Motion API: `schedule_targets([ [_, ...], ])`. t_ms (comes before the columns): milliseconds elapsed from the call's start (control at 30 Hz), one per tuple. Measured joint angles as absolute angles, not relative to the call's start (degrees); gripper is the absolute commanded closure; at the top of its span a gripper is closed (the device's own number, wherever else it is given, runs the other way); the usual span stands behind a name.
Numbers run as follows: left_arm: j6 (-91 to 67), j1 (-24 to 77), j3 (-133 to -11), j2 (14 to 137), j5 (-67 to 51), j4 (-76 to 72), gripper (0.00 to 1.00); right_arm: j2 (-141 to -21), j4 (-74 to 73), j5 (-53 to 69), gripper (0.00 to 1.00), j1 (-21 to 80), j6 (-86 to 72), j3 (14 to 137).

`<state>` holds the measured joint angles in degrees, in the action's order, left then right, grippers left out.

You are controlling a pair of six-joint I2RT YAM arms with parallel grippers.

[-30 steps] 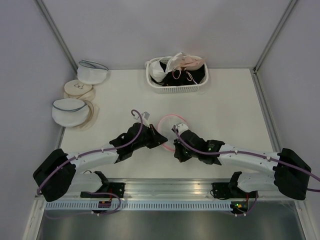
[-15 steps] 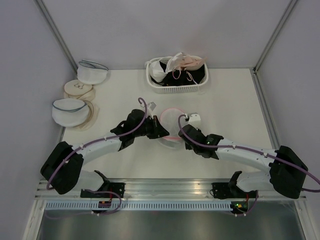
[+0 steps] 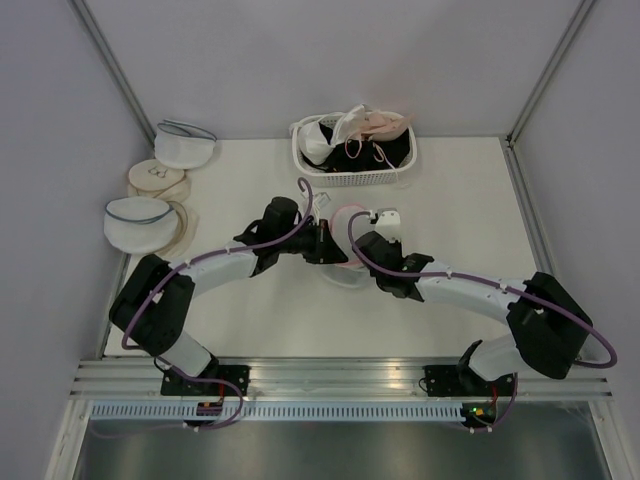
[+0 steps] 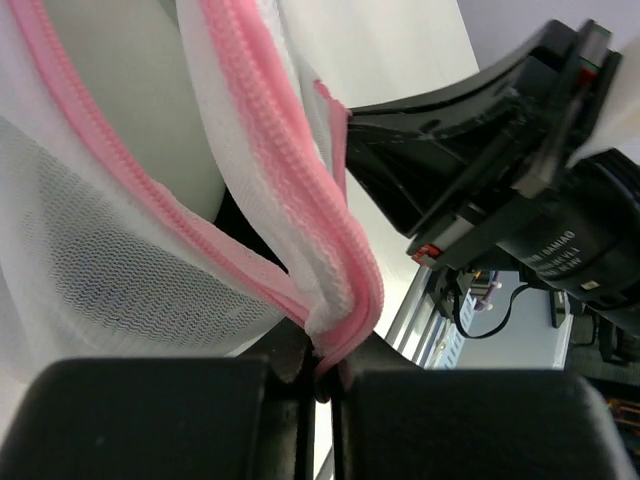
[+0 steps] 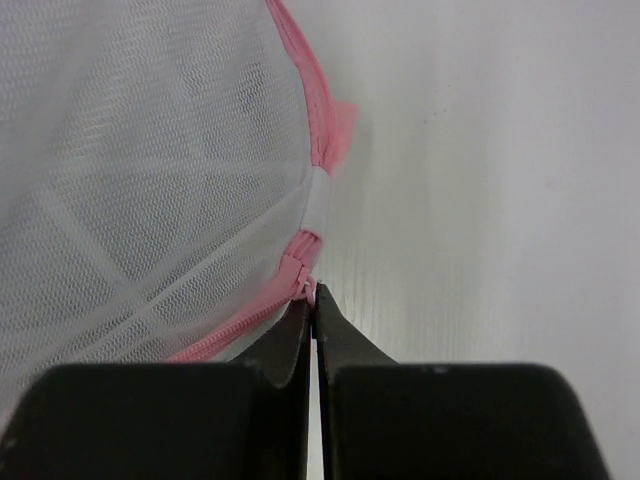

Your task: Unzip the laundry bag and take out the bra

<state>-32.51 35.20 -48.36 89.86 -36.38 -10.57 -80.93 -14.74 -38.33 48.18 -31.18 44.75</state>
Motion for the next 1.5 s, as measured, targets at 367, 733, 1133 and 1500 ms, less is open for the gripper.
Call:
schedule_targets([
  [367,-26.46,34.26,-51.00,89.86,-37.60,-6.68,0.98,-84.16,-12.88,-35.42,0.99,45.95,-30.20,46.74],
  [733,-27.42,34.24,-45.52,81.32,-32.58,3.05,0.01,-76.03,-24.75,-43.92,0.21,40.34,-34.52,45.54],
  [1133,-34.33,34.04,-35.97,63.57,-11.40,-1.34,0.00,-62.43,-27.40,-37.21,0.09,40.51,-34.04,42.94],
  [1500,-43.20,33.08,-28.42,79.66,-12.32,-20.47,0.03,-60.93,-17.54,-21.23,0.07,40.62,-26.20,45.28],
])
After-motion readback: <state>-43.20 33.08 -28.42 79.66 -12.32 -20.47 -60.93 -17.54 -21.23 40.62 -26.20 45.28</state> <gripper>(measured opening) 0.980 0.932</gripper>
